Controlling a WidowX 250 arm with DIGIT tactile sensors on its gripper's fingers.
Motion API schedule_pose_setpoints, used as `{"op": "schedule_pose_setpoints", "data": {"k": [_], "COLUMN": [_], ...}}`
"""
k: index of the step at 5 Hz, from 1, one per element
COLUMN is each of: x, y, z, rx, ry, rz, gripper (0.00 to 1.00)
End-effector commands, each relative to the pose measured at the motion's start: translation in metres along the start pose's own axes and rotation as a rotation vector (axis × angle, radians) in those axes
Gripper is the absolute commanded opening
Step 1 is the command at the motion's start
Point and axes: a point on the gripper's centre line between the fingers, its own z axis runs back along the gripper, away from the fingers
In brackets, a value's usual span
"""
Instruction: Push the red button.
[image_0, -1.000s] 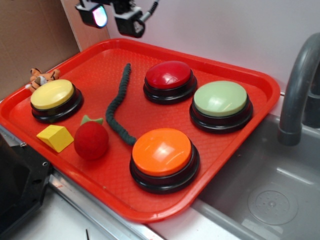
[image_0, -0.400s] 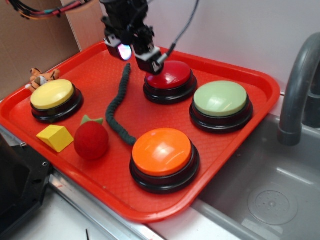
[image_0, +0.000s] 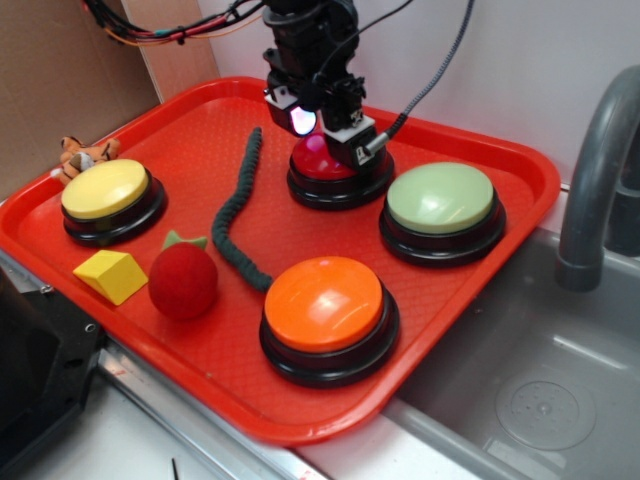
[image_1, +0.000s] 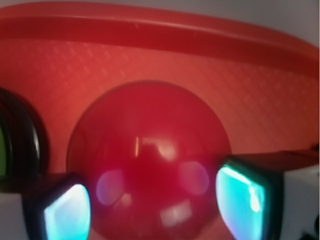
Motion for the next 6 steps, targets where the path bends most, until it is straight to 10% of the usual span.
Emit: {"op": "schedule_pose_setpoints", "data": {"k": [1,3,6], "x": [0.003,-0.016,-0.025], "y": [-0.005,0.002,0.009], "z": [0.035,0.109,0.127], "rx": [0.009,0.031,-0.040], "ry": [-0.042,-0.166,-0.104], "rz": [-0.017,-0.016,0.118], "gripper": [1.00,1.00,1.00]}}
